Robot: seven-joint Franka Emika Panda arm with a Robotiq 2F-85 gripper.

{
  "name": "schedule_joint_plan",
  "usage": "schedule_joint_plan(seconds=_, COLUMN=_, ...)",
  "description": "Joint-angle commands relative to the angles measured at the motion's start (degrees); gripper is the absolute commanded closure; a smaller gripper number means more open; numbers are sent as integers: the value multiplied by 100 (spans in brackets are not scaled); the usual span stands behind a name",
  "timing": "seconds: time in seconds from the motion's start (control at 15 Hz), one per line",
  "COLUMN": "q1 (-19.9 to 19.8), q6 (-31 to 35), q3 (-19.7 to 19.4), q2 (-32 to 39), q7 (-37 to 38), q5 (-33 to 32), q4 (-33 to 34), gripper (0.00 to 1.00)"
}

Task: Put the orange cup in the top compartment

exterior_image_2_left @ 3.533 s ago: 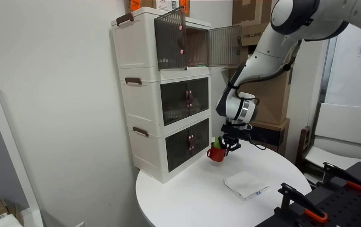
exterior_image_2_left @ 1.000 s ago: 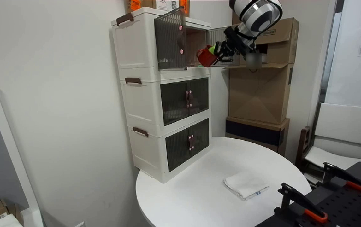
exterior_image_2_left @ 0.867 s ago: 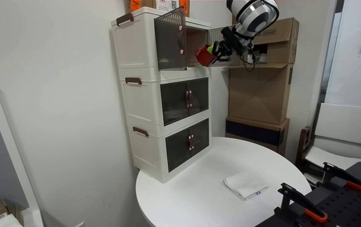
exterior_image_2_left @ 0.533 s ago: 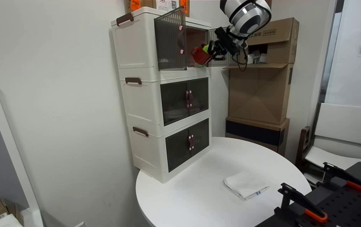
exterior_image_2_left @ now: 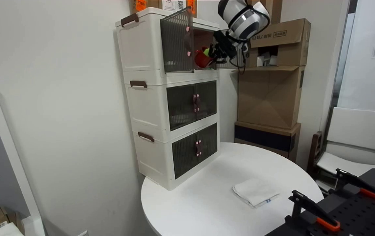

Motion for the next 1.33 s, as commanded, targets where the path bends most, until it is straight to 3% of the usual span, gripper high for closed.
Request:
schedule_joint_plan(seconds=0.0, q1=235, q6=116, q3=-126, q2=491, q7=700, q5=-508, q4=712, gripper=99)
schedule_joint_plan(seconds=0.6, q1=366, q6=21, q3=-307, q2=1348, q7=2266, q5=-1782, q4=1795, gripper=99)
schedule_joint_plan(seconds=1.2, q1=354, q6=-189, q3=-312, q2=1786, q7=3249, q5=-2576, q4=2460, gripper=99)
schedule_joint_plan(seconds=1.27, q1=349, q6=-223, q3=-291, q2=1810, q7=3323, q5=-2634, q4=2510, gripper=95)
